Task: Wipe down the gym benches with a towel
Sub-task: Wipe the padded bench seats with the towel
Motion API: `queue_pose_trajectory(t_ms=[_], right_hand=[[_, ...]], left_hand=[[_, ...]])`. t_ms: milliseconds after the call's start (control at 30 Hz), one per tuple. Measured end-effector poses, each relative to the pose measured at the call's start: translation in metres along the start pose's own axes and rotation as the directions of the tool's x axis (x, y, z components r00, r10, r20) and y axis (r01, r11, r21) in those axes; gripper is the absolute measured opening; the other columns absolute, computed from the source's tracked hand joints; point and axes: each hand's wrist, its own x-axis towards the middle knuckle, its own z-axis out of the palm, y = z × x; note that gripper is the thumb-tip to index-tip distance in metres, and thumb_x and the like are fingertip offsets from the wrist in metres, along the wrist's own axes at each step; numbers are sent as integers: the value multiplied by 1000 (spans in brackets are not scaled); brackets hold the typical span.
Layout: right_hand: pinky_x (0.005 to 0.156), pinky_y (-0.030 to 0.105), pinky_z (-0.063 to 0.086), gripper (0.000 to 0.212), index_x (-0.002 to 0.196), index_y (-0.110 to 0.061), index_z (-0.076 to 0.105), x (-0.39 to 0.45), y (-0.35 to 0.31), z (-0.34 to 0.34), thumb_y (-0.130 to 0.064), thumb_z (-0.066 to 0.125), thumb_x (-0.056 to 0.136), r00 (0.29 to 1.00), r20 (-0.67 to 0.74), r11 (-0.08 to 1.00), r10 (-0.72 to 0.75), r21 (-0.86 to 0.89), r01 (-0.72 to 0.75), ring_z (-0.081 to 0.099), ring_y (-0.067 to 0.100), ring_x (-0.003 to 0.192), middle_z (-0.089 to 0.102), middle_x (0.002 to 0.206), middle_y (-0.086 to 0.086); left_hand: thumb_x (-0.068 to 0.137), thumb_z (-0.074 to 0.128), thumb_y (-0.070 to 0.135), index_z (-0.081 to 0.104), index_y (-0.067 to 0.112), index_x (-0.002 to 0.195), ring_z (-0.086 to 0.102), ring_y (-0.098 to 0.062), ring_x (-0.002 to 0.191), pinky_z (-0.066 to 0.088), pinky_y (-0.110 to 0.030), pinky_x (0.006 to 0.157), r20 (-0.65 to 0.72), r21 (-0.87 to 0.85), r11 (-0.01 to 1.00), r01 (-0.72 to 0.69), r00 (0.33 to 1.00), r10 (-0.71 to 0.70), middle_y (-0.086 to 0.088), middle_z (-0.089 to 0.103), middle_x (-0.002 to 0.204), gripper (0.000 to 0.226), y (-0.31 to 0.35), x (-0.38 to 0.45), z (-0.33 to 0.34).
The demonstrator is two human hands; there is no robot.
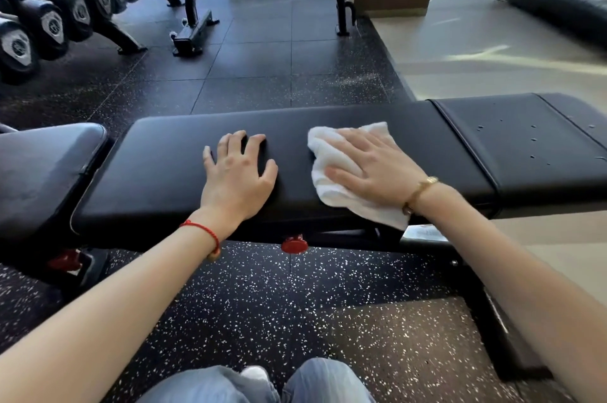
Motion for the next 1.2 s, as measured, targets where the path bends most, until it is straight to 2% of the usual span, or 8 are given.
queue_pose_trajectory(t_ms=[100,267,433,600,733,833,1067,1200], right_hand=[[118,34,14,72,153,-27,33,-52,14,-7,-69,28,94,997,-54,995,-58,-82,53,30,17,143,36,154,-6],[114,54,29,74,149,-26,43,-79,9,12,-74,37,92,986,-144,947,-86,-321,36,42,33,138,45,150,9],[109,54,36,67,149,-31,43,-55,-47,49,-70,41,95,954,-260,914,-147,-405,30,48,35,133,49,147,11],[114,54,32,68,150,-28,42,-78,-9,44,-67,46,94,952,-267,910,-153,-413,30,47,36,134,50,145,13],[115,57,28,76,145,-21,49,-112,37,23,-73,47,90,949,-312,913,55,-369,-175,46,38,134,50,144,13],[116,54,25,75,142,-21,51,-108,21,22,-74,42,90,932,-329,920,154,-296,-256,46,38,132,51,142,13],[112,50,31,73,145,-28,49,-51,-59,50,-76,42,89,969,-248,957,-6,-281,-66,49,34,131,54,140,10],[108,42,26,70,144,-24,48,-74,-20,23,-70,30,94,958,-254,971,130,-161,-175,49,32,128,51,144,7]], left_hand=[[97,42,41,40,24,143,20,-27,146,8,-57,119,-2,-1,1000,-1,1000,1,-9,33,152,49,1,-1,0],[98,39,39,37,22,144,17,-28,147,5,-59,120,14,7,1000,14,1000,-14,-11,30,153,49,4,-1,2],[99,39,38,37,22,145,15,-28,148,3,-57,121,30,-4,1000,15,999,-15,-11,28,155,49,3,0,1],[100,37,42,34,25,149,15,-26,149,4,-53,122,31,4,1000,-2,1000,2,-9,28,158,52,-5,-1,-1],[100,36,43,32,25,150,13,-26,150,2,-53,122,45,8,1000,5,999,-5,-10,25,159,53,-2,-1,-1],[99,35,41,33,23,149,13,-27,149,2,-55,121,49,18,1000,13,999,-14,-11,26,158,53,2,-1,-1],[100,34,42,31,26,150,12,-25,150,3,-52,122,66,23,1000,19,998,-20,-9,24,161,53,1,-3,-3],[100,34,44,31,27,151,12,-24,151,3,-51,122,66,21,1000,20,998,-21,-8,23,161,54,0,-3,-4]])
